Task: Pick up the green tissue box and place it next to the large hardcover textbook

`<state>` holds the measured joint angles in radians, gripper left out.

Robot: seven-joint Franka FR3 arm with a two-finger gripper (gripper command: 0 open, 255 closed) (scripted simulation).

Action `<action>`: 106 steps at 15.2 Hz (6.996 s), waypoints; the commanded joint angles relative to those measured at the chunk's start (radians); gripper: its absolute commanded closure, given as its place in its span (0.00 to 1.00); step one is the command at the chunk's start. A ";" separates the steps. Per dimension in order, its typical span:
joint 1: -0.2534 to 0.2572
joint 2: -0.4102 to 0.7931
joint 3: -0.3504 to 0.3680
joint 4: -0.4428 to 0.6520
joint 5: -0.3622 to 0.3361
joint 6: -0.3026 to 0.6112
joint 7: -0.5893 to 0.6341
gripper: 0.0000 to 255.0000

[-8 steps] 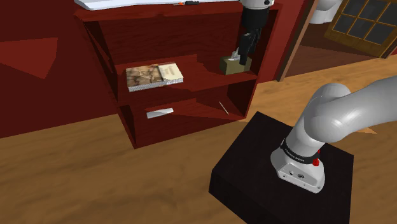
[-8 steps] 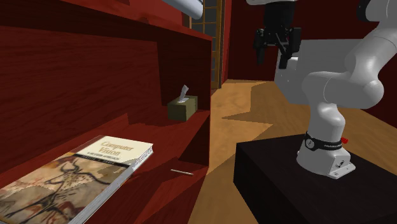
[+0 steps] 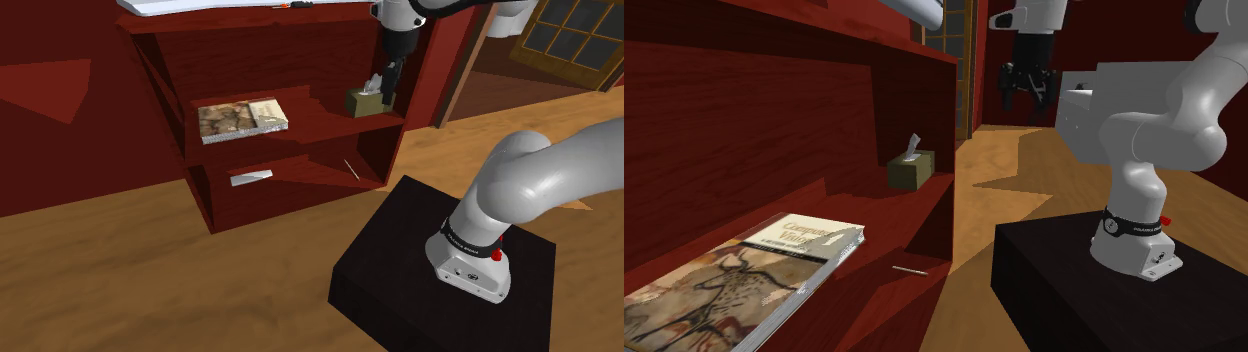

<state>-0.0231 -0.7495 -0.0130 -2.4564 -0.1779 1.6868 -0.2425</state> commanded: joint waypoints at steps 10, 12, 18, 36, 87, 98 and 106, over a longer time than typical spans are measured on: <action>-0.072 0.171 -0.169 -0.044 -0.281 0.305 -0.276 0.00; -0.084 0.220 -0.198 -0.032 -0.326 0.365 -0.317 0.00; -0.113 0.392 -0.280 0.043 -0.439 0.545 -0.431 0.00; 0.037 0.696 -0.555 0.254 -0.534 0.791 -0.599 0.00; 0.362 0.671 -0.831 0.240 -0.775 0.853 -0.772 1.00; 0.381 0.611 -0.823 0.141 -0.767 0.750 -0.841 0.00; 0.415 0.466 -0.937 0.154 -0.645 0.723 -0.593 0.00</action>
<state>0.3836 -0.2833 -0.9102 -2.3324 -1.0559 2.4144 -0.8452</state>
